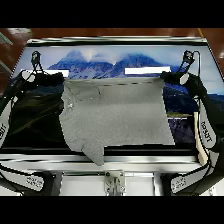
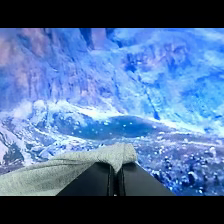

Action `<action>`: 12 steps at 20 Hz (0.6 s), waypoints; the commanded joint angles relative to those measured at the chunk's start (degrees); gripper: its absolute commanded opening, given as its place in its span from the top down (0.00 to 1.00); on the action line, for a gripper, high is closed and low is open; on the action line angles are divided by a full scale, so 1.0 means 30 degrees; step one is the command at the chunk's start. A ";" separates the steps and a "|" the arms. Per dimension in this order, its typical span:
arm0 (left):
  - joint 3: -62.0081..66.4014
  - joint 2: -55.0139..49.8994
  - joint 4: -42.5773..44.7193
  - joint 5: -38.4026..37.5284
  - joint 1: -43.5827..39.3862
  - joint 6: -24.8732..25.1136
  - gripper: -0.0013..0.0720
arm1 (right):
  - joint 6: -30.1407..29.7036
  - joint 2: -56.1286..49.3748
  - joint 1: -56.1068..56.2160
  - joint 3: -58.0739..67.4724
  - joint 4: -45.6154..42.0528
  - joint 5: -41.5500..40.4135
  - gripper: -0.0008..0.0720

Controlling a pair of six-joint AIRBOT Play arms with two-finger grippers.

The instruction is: Fold the shirts.

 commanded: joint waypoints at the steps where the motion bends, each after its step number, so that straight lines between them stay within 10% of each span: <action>1: 0.0131 -0.0634 -0.0423 -0.0619 -0.0182 0.0248 0.93 | 0.0058 -0.0481 0.0058 -0.0007 0.0029 -0.0160 0.92; 12: 0.0262 -0.0656 0.1945 -1.2495 0.0838 0.0066 0.93 | 0.0015 0.0466 -0.1596 -0.0007 -0.0291 0.9719 0.92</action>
